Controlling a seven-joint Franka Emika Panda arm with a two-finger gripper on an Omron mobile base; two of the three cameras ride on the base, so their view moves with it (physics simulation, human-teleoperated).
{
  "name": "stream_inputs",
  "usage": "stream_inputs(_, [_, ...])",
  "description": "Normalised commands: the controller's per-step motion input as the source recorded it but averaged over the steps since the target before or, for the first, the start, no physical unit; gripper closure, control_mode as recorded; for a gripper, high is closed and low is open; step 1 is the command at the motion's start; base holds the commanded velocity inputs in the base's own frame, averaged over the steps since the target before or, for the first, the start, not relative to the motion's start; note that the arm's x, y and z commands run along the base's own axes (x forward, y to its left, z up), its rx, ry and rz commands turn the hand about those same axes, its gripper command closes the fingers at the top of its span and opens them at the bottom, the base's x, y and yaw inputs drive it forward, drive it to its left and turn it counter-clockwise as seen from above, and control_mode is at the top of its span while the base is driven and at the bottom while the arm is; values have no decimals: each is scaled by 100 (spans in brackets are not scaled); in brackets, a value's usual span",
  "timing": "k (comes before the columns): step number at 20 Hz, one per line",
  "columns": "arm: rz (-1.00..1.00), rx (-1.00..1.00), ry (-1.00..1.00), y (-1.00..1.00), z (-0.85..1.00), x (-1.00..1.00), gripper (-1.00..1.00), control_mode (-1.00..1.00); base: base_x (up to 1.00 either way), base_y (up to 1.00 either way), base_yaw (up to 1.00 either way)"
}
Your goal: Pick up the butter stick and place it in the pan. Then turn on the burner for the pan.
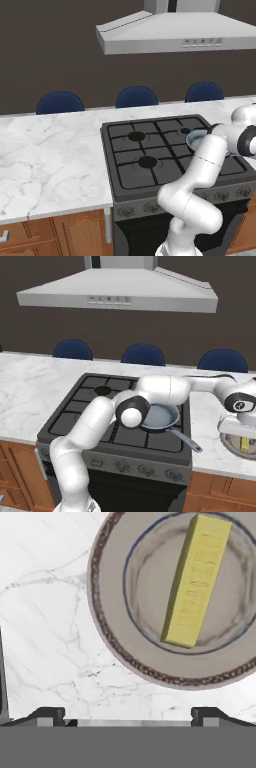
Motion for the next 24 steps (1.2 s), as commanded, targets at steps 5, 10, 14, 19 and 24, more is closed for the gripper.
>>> stream_inputs(5, [0,0,0,0,-9,19,-100,-100,0,0,0])
stream_inputs(10, [0,0,0,-2,-10,22,-100,-100,0,0,0])
stream_inputs(14, [0,0,0,-16,-9,18,-100,-100,0,0,0])
stream_inputs(19, [0,0,0,-24,-6,13,-100,-100,0,0,0])
stream_inputs(24, [0,0,0,-19,-5,5,-100,-100,0,0,0])
